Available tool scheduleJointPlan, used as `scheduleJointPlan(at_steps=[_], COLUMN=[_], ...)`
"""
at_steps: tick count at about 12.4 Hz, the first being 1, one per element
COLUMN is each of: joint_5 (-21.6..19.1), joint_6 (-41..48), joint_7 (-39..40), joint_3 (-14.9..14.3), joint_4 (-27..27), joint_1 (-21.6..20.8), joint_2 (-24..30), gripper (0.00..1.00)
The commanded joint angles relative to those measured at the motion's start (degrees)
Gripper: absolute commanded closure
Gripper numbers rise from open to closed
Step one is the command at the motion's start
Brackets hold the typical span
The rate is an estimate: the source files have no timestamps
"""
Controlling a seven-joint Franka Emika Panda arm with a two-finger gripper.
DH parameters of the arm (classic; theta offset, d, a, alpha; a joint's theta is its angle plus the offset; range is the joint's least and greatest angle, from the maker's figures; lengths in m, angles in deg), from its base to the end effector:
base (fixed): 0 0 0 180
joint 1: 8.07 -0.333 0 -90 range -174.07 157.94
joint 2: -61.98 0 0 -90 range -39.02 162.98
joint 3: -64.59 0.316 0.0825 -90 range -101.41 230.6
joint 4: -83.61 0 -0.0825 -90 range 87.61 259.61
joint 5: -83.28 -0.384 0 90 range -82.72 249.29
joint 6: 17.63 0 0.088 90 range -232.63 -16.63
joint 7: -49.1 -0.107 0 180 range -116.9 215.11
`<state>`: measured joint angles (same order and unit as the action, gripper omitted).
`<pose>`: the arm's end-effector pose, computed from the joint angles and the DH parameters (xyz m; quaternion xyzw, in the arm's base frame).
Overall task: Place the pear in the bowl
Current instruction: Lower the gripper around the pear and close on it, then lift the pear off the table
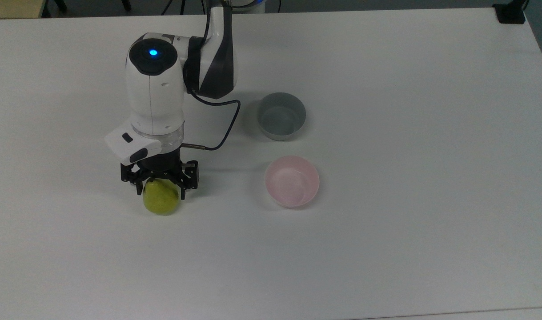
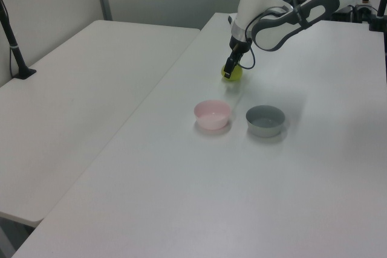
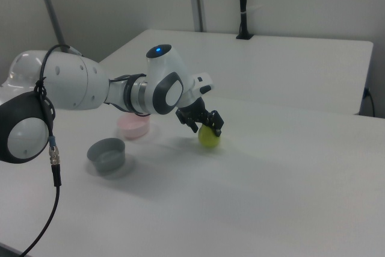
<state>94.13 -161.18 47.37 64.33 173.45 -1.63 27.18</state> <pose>0.7240 -0.0831 0.3222 0.9841 -0.0059 0.1603 0.0761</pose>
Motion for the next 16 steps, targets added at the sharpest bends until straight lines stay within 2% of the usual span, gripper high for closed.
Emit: scheduleJointPlan(at_steps=[1,2,5,11,13,16], joint_5=[2.78,2.78,2.69,1.64,-1.95,-2.76], joint_6=[-1.03,-1.03,-0.42,7.75,12.48,15.93], joint_7=[-0.55,-0.55,-0.46,-0.55,-0.46,-0.46], joint_3=[-0.17,-0.17,-0.17,0.53,0.62,0.71], joint_4=[-0.20,-0.11,-0.20,-0.72,-3.43,-5.64], joint_1=[-0.11,-0.11,-0.11,-0.11,-0.11,-0.11], joint_2=[0.00,0.00,0.87,8.69,11.32,12.56], gripper=[0.43,0.46,0.47,0.47,0.47,0.47])
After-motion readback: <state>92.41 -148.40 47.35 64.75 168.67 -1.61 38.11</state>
